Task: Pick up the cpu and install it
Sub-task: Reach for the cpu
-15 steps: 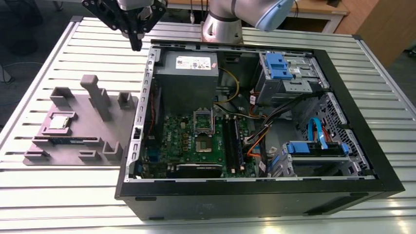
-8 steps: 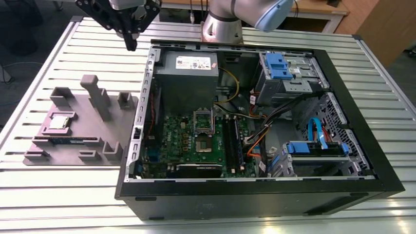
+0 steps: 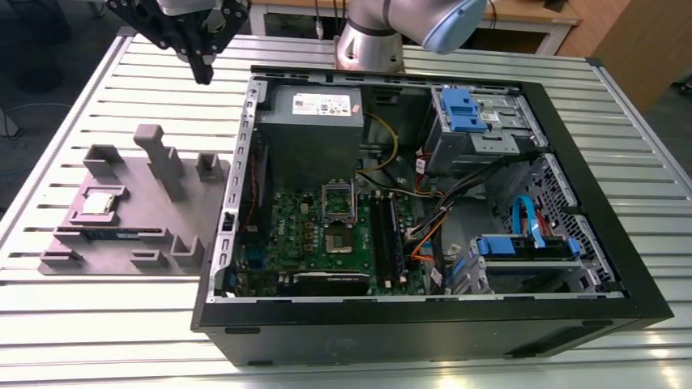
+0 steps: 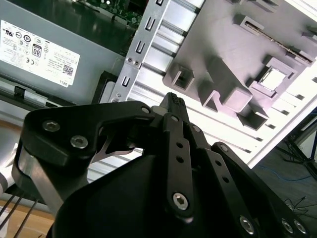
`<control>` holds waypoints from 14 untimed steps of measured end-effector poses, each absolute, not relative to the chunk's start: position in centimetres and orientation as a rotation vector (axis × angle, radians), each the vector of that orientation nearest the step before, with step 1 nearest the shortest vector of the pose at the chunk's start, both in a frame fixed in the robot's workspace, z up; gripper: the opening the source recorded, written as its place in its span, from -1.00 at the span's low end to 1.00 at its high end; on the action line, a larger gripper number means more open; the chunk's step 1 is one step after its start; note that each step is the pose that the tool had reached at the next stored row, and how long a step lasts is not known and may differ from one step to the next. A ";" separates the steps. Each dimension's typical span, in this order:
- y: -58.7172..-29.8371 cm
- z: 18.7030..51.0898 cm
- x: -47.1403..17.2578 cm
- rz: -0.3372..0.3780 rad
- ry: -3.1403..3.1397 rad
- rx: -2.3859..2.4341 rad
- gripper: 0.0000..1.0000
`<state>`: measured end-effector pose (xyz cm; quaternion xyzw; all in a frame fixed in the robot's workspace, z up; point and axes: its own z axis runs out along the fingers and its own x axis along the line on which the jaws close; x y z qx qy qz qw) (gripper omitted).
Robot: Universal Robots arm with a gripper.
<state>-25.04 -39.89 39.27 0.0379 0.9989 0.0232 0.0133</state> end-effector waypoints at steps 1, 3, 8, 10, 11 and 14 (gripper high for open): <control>-39.9 39.3 -25.2 0.072 3.112 0.118 -0.79; -39.9 39.3 -25.6 0.072 3.112 0.118 -0.79; -39.9 39.3 -26.4 0.072 3.112 0.118 -0.79; -39.9 39.3 -26.7 0.072 3.112 0.118 -0.79; -39.9 39.3 -26.8 0.072 3.112 0.118 -0.79; -39.9 39.2 -27.3 0.072 3.111 0.118 -0.79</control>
